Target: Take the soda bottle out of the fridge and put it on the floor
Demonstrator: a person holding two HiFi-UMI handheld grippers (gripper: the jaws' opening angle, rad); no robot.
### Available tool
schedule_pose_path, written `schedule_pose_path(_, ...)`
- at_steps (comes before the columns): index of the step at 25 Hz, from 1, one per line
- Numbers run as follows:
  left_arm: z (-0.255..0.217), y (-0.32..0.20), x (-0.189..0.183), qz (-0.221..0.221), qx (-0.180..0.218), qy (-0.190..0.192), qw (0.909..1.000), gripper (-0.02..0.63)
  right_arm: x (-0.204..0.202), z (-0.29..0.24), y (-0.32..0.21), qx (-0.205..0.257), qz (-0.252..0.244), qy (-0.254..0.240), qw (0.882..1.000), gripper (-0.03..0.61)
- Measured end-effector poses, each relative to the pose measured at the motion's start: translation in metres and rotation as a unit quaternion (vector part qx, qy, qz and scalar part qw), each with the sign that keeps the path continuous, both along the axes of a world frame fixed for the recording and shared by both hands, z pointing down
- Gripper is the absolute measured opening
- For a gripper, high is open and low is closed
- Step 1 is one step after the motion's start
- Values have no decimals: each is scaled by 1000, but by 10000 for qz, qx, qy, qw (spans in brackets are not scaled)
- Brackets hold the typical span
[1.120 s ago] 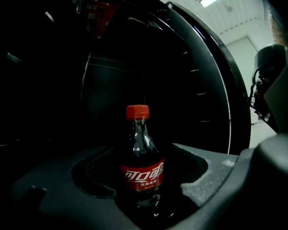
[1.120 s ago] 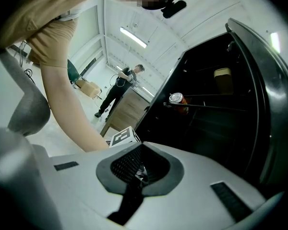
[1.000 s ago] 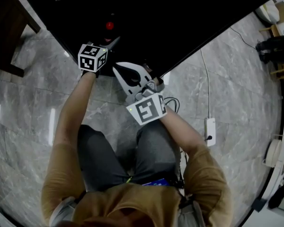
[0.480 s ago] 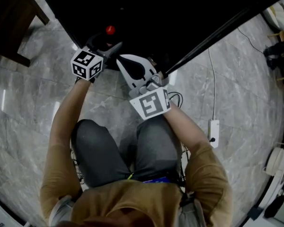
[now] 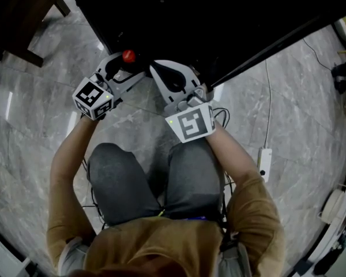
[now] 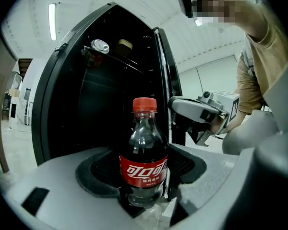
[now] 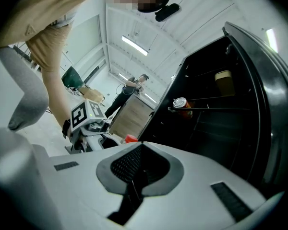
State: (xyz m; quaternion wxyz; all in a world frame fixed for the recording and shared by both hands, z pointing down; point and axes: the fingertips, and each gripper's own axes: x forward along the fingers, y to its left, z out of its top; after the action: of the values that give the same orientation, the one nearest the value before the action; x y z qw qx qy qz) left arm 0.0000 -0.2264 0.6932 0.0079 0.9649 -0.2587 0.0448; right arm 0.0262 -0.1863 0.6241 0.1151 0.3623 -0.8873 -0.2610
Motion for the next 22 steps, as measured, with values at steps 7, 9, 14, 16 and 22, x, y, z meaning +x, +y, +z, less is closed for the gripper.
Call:
schedule_pose_path(7, 36, 17, -12, -162, -191, 30, 9997, 302, 0, 12, 0, -142, -22, 115, 9998, -12)
schedule_pose_path(9, 52, 19, -14, -240, -265, 3, 9994, 302, -3, 14, 2, -164, -70, 137, 9997, -12)
schedule_pose_path(14, 100, 21, -18, -445, -511, -11, 9977, 302, -13, 21, 8, -172, -226, 231, 9993, -12)
schedule_pose_path(16, 121, 22, -17, -520, -590, -96, 9969, 302, -15, 25, 10, -206, -288, 258, 9990, -12)
schedule_pose_path(22, 193, 27, -23, -818, -995, -367, 9910, 302, -21, 36, 10, -354, -421, 321, 9980, -12)
